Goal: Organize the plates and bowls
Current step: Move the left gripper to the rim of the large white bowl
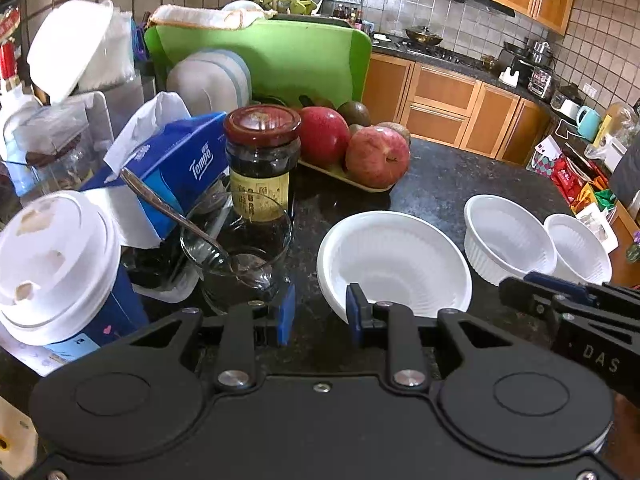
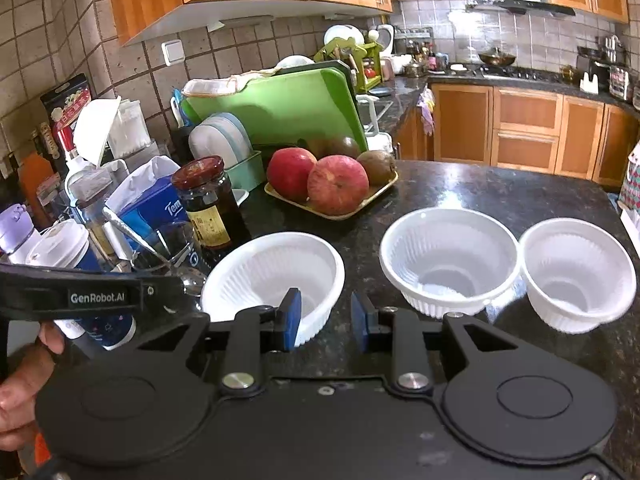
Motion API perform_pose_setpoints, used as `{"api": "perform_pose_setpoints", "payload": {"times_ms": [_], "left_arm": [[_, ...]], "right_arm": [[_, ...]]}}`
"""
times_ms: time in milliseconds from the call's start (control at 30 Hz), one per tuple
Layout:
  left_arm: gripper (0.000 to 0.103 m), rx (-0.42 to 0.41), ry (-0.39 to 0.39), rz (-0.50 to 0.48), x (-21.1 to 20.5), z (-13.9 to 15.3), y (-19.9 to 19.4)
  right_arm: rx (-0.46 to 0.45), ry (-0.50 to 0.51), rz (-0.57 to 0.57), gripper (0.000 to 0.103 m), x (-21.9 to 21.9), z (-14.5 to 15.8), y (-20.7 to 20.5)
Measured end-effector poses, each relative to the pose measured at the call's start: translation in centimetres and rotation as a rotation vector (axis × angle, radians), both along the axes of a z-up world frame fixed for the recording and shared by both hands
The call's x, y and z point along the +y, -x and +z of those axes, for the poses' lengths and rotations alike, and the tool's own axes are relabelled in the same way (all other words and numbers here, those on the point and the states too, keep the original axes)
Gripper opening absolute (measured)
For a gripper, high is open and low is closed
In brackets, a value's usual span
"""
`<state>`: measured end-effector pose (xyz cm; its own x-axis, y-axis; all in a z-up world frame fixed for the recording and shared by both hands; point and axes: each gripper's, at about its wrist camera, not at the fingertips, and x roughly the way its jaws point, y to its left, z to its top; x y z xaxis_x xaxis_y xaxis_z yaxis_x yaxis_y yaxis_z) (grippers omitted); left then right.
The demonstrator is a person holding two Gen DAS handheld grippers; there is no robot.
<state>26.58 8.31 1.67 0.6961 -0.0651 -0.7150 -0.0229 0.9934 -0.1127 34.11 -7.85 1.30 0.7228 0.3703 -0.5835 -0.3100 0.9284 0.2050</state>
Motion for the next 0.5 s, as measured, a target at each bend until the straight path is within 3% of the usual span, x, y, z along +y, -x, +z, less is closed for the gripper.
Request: {"api": "perform_pose_setpoints", "payload": {"times_ms": [500], "left_arm": [[0.036,0.032,-0.023,0.018,0.0,-1.3,-2.2]], "right_arm": [[0.022,0.022,0.067,0.029,1.3,-1.7,-3.8]]}}
